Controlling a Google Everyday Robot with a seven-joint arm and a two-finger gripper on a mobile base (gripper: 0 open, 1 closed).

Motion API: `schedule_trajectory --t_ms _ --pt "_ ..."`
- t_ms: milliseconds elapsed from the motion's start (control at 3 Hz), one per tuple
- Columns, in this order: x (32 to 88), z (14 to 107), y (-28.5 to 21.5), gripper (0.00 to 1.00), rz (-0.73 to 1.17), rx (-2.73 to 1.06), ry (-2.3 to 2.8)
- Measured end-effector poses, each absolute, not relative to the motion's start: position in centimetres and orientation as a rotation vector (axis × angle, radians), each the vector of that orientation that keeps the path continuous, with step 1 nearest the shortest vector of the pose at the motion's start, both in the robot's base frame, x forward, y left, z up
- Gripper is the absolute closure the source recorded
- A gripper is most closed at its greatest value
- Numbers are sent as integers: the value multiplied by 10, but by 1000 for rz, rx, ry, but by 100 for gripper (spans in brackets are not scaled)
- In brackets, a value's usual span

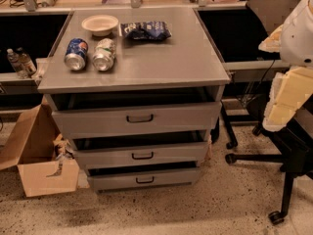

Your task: Open bottom drawer

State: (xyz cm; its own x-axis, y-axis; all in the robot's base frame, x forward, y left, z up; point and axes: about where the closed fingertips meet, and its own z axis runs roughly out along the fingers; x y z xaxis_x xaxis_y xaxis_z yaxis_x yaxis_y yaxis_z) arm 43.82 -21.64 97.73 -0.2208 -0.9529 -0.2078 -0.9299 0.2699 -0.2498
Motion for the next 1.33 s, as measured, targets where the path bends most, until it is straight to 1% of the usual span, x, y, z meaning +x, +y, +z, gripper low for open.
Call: schedule_trajectory --t_ms 667,1000,1333 --pt "423 973 -212 0 -151 -1744 2303" --pt "407 937 -192 0 -79 -1818 2267" --pt "394 858 -162 0 90 -1850 2203"
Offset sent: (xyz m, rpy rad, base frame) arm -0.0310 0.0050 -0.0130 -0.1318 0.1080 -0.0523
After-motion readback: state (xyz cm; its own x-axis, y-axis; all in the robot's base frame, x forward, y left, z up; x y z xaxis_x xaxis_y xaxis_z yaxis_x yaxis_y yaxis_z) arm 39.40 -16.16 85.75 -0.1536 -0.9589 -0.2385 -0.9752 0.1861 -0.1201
